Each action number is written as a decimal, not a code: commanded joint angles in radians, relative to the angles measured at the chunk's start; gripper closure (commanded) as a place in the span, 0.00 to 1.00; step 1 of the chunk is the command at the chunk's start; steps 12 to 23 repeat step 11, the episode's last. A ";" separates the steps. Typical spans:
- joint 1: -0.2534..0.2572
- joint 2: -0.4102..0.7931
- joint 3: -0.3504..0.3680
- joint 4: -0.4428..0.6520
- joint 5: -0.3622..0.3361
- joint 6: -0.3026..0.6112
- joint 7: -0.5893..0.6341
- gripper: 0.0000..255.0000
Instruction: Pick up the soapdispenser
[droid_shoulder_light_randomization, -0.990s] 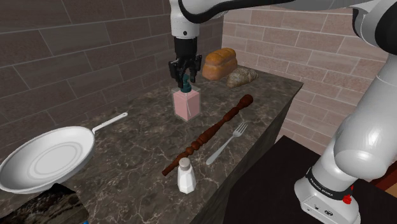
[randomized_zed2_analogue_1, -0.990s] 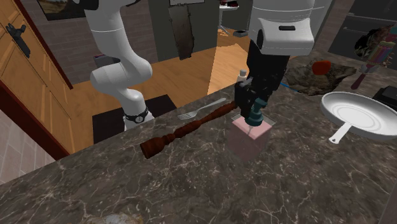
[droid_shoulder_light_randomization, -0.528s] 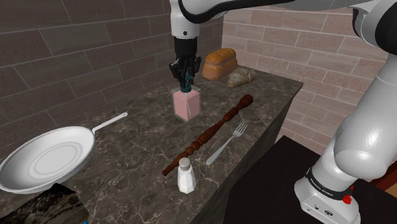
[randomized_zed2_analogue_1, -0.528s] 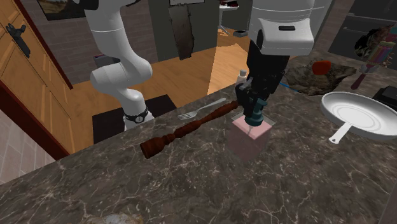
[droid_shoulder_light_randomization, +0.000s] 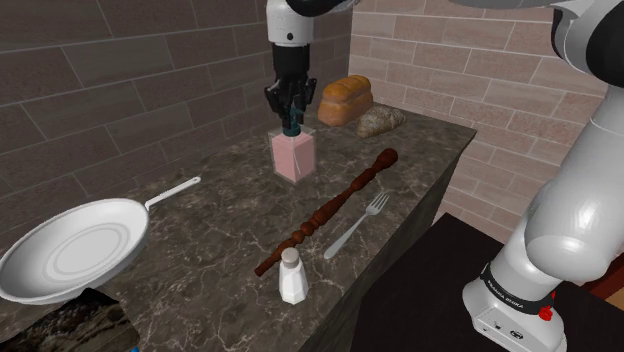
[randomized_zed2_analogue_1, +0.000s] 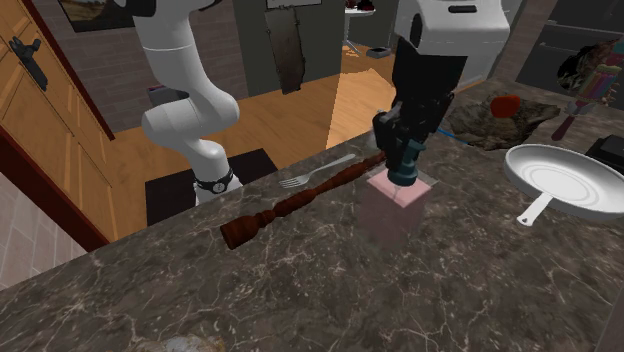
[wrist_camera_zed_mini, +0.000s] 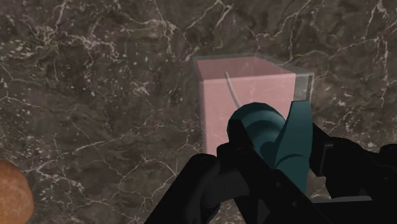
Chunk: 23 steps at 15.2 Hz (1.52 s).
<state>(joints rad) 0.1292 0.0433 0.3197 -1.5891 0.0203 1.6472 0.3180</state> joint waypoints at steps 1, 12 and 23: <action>0.001 0.007 0.000 0.036 -0.002 -0.030 0.001 1.00; 0.008 0.046 0.005 0.196 -0.015 -0.153 0.013 1.00; 0.008 0.046 0.005 0.196 -0.015 -0.153 0.013 1.00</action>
